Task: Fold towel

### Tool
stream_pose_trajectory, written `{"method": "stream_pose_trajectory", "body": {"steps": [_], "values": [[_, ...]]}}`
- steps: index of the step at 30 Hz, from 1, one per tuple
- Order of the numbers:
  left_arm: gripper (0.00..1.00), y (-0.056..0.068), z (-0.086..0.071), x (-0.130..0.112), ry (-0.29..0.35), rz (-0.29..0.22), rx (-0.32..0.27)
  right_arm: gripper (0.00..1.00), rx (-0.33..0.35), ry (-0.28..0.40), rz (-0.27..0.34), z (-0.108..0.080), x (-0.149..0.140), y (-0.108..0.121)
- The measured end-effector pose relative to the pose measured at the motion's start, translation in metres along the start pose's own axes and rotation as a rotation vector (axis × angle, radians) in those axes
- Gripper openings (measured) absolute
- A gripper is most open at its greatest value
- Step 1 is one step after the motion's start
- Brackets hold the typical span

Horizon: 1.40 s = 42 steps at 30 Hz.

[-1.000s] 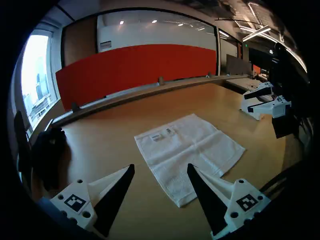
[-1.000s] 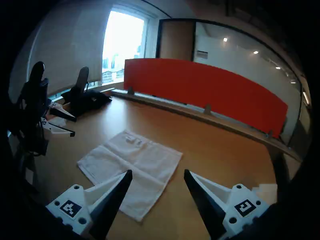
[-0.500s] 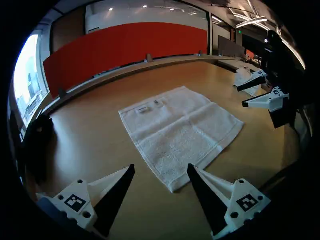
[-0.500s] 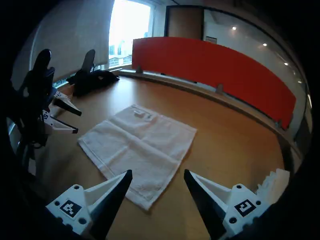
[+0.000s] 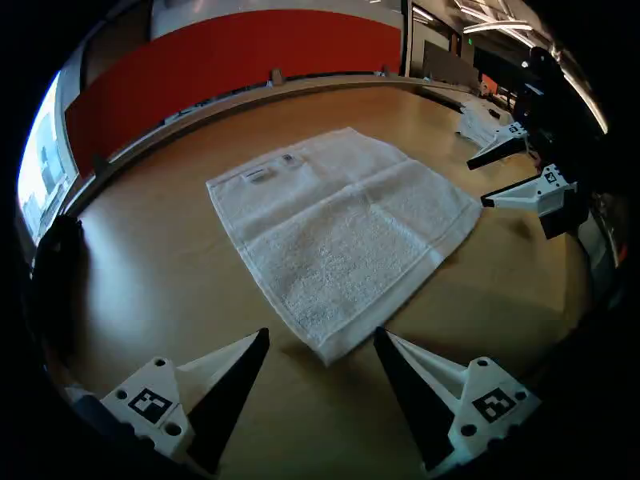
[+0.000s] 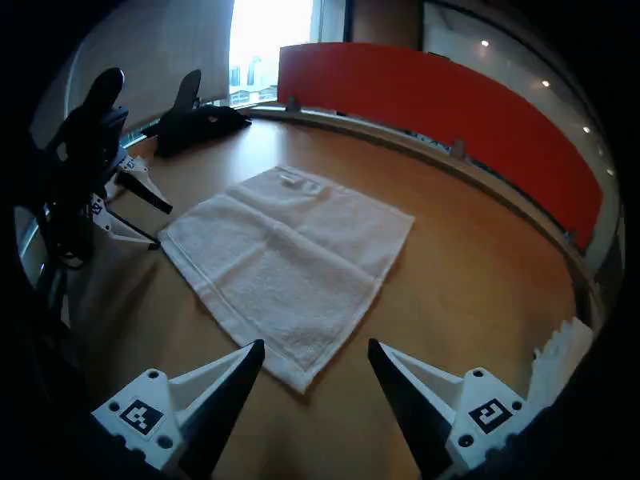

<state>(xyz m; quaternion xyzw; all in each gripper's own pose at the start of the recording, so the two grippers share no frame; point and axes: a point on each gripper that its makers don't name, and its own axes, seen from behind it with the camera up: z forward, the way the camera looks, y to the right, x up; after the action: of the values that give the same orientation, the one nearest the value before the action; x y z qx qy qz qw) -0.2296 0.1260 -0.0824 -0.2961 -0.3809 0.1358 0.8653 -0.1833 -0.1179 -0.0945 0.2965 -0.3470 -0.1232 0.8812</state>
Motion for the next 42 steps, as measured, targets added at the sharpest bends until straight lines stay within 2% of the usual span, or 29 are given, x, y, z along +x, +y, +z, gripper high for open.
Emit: {"method": "stream_pose_trajectory", "body": {"steps": [11, 19, 29, 37, 39, 42], "values": [[0.95, 0.005, 0.004, -0.005, -0.028, 0.000, -0.013, 0.94, 0.036, -0.053, -0.026, 0.006, -0.018, -0.007], [0.83, 0.009, 0.003, -0.005, -0.030, 0.000, -0.012, 0.85, 0.053, -0.082, -0.031, 0.008, -0.025, -0.009], [0.72, 0.011, 0.003, -0.005, -0.039, 0.001, -0.015, 0.62, 0.091, -0.089, -0.006, 0.009, -0.028, -0.015], [0.47, 0.011, 0.003, -0.005, -0.052, 0.008, -0.021, 0.46, 0.104, -0.094, -0.019, 0.009, -0.027, -0.018], [0.34, 0.011, 0.003, -0.005, -0.054, 0.007, -0.020, 0.39, 0.106, -0.095, -0.019, 0.009, -0.027, -0.018], [0.25, 0.009, 0.003, -0.004, -0.057, 0.000, -0.014, 0.29, 0.107, -0.097, -0.019, 0.009, -0.027, -0.018]]}}
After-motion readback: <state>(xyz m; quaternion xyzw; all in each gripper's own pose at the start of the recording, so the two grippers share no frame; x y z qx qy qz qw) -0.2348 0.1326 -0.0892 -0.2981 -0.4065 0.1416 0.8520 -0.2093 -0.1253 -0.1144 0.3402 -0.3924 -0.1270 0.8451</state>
